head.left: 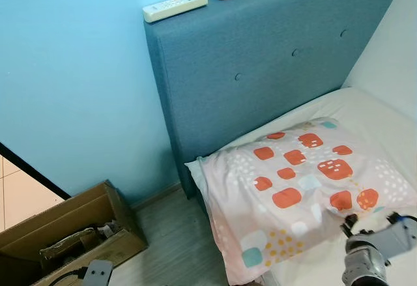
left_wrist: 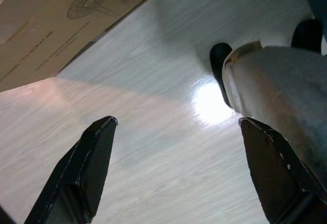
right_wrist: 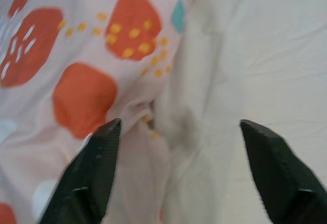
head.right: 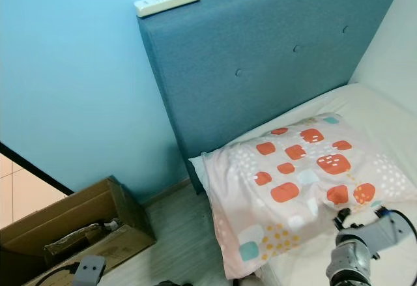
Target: Clean up the room
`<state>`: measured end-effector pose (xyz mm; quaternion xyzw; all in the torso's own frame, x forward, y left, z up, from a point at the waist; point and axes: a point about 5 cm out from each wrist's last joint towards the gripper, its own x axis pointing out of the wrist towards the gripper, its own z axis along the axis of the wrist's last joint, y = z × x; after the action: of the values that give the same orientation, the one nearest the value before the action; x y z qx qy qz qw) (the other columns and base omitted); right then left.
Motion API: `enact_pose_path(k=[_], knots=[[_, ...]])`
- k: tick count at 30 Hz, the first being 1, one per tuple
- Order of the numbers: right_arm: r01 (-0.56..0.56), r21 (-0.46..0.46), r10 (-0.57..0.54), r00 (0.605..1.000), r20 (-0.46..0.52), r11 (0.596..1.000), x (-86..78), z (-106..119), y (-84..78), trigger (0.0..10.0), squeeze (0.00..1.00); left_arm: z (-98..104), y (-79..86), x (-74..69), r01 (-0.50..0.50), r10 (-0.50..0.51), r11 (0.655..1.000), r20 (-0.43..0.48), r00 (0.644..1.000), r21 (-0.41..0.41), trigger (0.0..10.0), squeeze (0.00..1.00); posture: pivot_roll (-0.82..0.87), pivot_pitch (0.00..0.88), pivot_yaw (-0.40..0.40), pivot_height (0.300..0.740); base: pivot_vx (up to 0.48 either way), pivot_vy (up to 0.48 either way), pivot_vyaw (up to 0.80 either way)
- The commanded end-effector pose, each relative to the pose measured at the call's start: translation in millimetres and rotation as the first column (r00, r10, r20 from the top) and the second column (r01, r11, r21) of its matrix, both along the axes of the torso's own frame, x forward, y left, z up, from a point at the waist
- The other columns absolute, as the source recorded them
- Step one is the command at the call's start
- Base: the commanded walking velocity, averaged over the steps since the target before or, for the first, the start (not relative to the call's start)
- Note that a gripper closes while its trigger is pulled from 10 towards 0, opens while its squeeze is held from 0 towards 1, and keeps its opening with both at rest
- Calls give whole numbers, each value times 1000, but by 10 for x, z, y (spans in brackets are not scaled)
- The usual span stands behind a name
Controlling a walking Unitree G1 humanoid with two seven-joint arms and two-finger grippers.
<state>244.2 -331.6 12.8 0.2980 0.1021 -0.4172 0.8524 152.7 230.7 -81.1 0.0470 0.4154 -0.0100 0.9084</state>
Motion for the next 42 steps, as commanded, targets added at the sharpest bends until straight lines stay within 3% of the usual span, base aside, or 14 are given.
enact_pose_path(k=[1, 6, 9, 10, 21, 22, 24, 26, 27, 31, 32, 34, 36, 42], knots=[[43, 21, -43, 999, -17, 999, -109, -66, -39, 0, 0, -40, 102, -160, 2, -1, 1000, -49, 999, 22, 10000, 0, 119, 220, 69, 720, 0, 0, 0], [-30, -21, 29, 999, -37, 999, -15, -16, -5, 0, 0, -41, 122, -172, 1, 0, 1000, -53, 999, 27, 10000, 0, 115, 217, 62, 720, 0, 0, 0], [-162, -49, 157, 983, -98, 986, 84, -42, 147, 0, 0, -35, 58, -85, 1, 0, 1000, -45, 999, 20, 10000, 0, 100, 202, 60, 720, 0, 0, 0], [-175, -42, 169, 979, -116, 984, 76, -74, 183, 10000, 0, -36, 30, -61, 3, -2, 1000, -43, 999, 17, 10000, 0, 94, 190, 58, 720, 0, 0, 0], [-350, -5, 331, 890, -314, 937, -62, -369, 484, 10000, 0, -38, -56, 26, 9, -8, 1000, -54, 999, 14, 10000, 0, 60, 126, 42, 720, 0, 0, 0], [-446, 5, 413, 825, -384, 895, -108, -465, 619, 10000, 0, -40, -59, 34, 2, -1, 1000, -62, 998, 17, 10000, 0, 51, 110, 39, 720, 0, 0, 0], [-446, 5, 413, 825, -384, 895, -108, -465, 619, 10000, 0, -40, -59, 34, 2, -1, 1000, -62, 998, 17, 10000, 0, 51, 110, 39, 720, 0, 0, 0], [-622, 77, 577, 663, -478, 779, -273, -700, 985, 10000, 0, -54, -57, 38, -53, 54, 999, -90, 994, 14, 10000, 0, 19, 62, 35, 720, 0, 0, 0], [-660, 103, 615, 615, -494, 744, -336, -765, 1096, 10000, 0, -59, -54, 36, -78, 79, 997, -98, 992, 10, 10000, 0, 19, 62, 35, 720, 0, 0, 0], [-734, 142, 676, 509, -533, 664, -465, -873, 1270, 10000, 0, -56, -56, 66, -154, 152, 988, -103, 983, -10, 10000, 0, 1, 28, 30, 720, 0, 0, 0], [-769, 153, 692, 446, -567, 621, -523, -912, 1312, 10000, 0, -57, -62, 72, -171, 169, 985, -106, 980, -16, 10000, 0, -1, 20, 27, 720, 0, 0, 0], [-769, 153, 692, 446, -567, 621, -523, -912, 1312, 10000, 0, -57, -62, 72, -171, 169, 985, -106, 980, -16, 10000, 0, -1, 20, 27, 720, 0, 0, 0], [-815, 174, 706, 347, -617, 552, -628, -971, 1350, 10000, 0, -54, -82, 99, -216, 211, 976, -104, 972, -37, 10000, 0, -11, 4, 16, 720, 0, 0, 0], [-845, 196, 705, 263, -658, 498, -717, -1012, 1332, 10000, 0, -57, -115, 125, -278, 271, 959, -115, 956, -50, 10000, 0, -22, 3, 6, 720, 0, 0, 0]])
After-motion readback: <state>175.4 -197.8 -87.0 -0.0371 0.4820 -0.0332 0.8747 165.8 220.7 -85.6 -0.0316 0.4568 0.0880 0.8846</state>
